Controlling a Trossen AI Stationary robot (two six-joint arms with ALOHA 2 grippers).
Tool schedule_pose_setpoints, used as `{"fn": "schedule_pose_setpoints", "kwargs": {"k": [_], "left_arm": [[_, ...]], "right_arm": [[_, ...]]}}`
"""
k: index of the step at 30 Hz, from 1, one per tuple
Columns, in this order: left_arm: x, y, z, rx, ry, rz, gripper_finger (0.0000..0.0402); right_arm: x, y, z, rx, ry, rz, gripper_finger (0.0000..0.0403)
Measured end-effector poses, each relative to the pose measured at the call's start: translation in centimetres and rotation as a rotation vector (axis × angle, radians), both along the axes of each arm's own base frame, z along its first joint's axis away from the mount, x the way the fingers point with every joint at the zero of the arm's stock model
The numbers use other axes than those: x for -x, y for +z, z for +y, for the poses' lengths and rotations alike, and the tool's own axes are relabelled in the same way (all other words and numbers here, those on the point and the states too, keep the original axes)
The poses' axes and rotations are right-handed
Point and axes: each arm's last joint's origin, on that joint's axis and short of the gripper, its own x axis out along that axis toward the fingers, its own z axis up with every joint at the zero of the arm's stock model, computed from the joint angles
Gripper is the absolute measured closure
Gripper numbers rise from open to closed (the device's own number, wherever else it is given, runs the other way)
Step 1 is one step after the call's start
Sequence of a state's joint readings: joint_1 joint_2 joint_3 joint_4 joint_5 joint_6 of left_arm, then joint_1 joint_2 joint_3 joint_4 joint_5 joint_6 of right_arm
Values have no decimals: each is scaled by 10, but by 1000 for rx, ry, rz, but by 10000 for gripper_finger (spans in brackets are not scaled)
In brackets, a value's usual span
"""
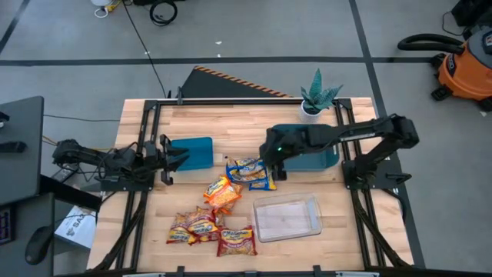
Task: Sort Maruchan noodles
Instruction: Put the blue noodle pack into the dark blue bin
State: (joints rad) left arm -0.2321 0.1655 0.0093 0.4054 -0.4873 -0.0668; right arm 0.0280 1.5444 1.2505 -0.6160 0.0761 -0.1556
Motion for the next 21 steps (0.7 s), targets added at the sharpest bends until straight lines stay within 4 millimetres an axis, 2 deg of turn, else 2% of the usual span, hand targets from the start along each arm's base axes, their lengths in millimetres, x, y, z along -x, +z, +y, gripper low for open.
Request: {"fn": "schedule_pose_setpoints", "kwargs": {"k": [5,11,18,21], "left_arm": [[0,0,1,6,25,0,285],[0,0,1,-17,30,7,285],[1,0,2,-20,71,13,285],[1,0,2,-34,89,21,285]], "right_arm": [[-12,-9,19,23,81,133,197],[-16,-29,40,110,169,299,200],[-17,-41,61,333,208,329,215],[-16,-46,65,373,209,329,223]]}}
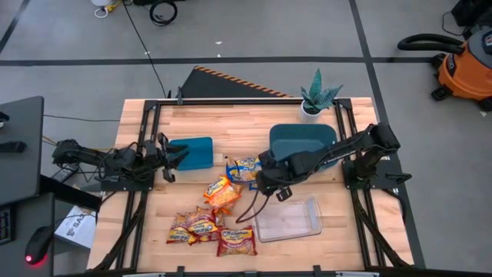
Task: Sort Maruchan noodles
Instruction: Put the blue noodle pack into the dark blue bin
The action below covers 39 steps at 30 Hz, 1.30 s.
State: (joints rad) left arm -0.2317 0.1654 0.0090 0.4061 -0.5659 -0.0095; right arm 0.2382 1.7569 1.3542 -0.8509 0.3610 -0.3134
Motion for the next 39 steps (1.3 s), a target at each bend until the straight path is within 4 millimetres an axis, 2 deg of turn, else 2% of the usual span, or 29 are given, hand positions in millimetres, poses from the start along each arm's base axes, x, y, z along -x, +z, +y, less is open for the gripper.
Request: {"fn": "schedule_pose_setpoints", "kwargs": {"k": [14,23,28,33,39], "left_arm": [[-1,0,0,16,3,1,285],[-1,0,0,30,0,-6,285],[-1,0,0,30,-1,-7,285],[-1,0,0,31,-1,-8,285],[-1,0,0,32,-2,-8,285]], "right_arm": [[-1,-8,3,-40,20,13,285],[-1,-8,1,-38,16,12,298],[-5,-17,-1,-34,22,48,335],[-8,-27,-1,-33,32,79,389],[-8,-23,-3,38,25,61,393]]}}
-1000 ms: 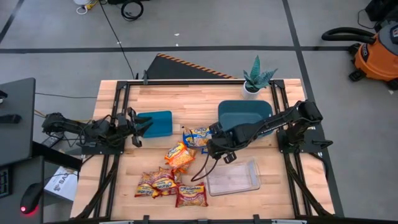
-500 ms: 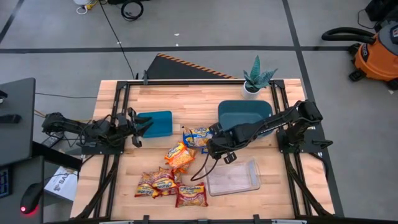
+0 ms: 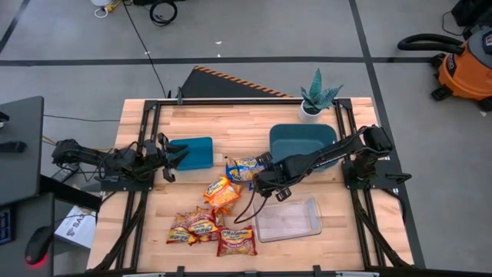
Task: Sort Maruchan noodles
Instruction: Put the blue noodle pack into the dark blue bin
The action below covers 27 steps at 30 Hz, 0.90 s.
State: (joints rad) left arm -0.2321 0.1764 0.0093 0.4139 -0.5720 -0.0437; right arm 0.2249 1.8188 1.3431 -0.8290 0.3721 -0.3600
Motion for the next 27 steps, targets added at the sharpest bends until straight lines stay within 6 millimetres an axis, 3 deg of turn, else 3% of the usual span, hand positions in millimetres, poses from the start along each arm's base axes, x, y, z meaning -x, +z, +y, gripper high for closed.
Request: {"fn": "schedule_pose_setpoints", "kwargs": {"k": [17,27], "left_arm": [[0,0,0,-2,7,2,285],[0,0,0,-2,8,4,285]], "right_arm": [[3,72,-19,205,-121,-233,400],[32,115,-32,384,-278,-384,400]]}}
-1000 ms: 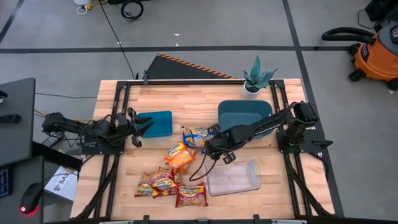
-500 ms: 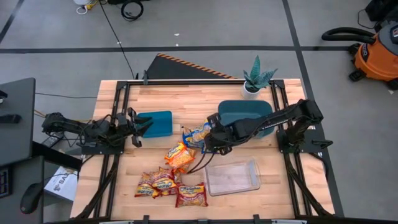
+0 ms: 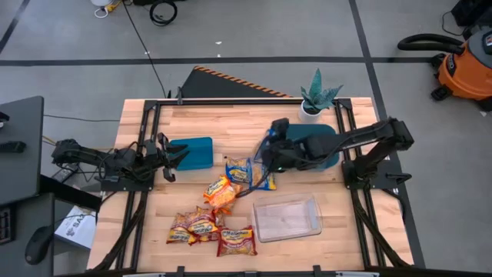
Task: Sort Maruchan noodles
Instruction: Put the blue noodle pack into the dark blue bin
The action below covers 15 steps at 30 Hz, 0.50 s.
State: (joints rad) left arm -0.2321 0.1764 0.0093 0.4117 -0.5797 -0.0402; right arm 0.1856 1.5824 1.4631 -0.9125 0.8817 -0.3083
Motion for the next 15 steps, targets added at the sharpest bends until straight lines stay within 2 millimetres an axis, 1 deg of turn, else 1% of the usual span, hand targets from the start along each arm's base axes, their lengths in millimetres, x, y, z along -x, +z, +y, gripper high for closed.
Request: {"fn": "schedule_pose_setpoints", "kwargs": {"k": [5,9,12,15], "left_arm": [[0,0,0,0,0,0,285],[0,0,0,7,-1,-1,285],[0,-1,0,11,-3,4,285],[0,-1,0,12,0,5,285]], "right_arm": [[26,23,-6,-7,-58,-69,400],[50,30,-12,-52,-147,-76,399],[66,31,-14,-99,-198,-89,399],[74,23,-16,-162,-210,-82,399]]}}
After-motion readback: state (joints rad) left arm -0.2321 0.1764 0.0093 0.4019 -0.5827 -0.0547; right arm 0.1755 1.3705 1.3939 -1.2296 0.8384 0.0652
